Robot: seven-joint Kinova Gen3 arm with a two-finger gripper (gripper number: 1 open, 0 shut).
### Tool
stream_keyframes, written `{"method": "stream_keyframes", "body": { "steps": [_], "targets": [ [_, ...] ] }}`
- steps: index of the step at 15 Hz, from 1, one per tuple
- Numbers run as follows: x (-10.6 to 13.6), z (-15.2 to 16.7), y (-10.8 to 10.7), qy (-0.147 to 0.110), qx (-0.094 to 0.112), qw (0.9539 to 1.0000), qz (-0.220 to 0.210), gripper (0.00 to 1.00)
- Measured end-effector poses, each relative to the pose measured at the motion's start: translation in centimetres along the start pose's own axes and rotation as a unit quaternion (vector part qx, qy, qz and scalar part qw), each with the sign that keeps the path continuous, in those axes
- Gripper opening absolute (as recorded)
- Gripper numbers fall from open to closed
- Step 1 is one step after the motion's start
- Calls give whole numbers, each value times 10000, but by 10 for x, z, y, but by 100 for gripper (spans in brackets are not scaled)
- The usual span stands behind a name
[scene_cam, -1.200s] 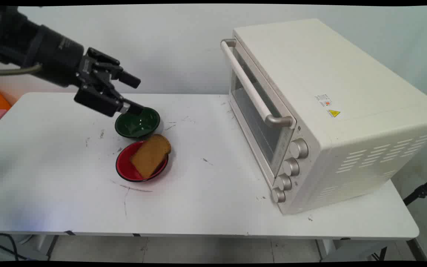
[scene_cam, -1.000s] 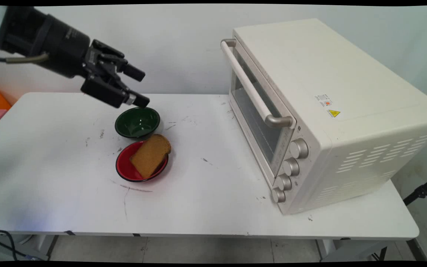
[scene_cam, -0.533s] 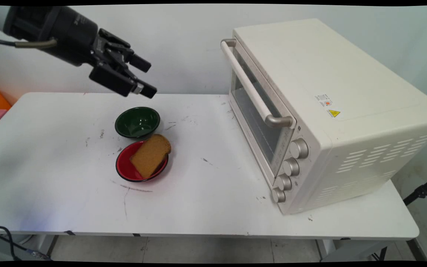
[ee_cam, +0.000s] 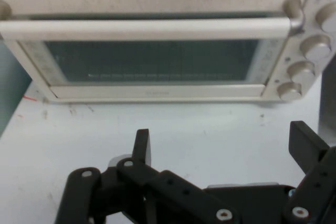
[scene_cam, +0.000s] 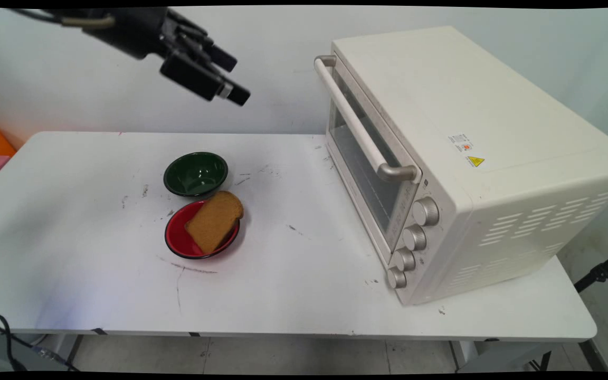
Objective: Open the oven
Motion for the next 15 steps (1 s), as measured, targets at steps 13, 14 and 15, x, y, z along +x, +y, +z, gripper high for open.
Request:
{"method": "stream_keyframes", "body": {
  "steps": [13,14,15],
  "targets": [
    [75,60,-21,-26,270,9996,-9,100],
    [81,67,-22,-59,288,9996,-3,100],
    [84,72,-23,-82,297,9995,4,100]
  ]
}}
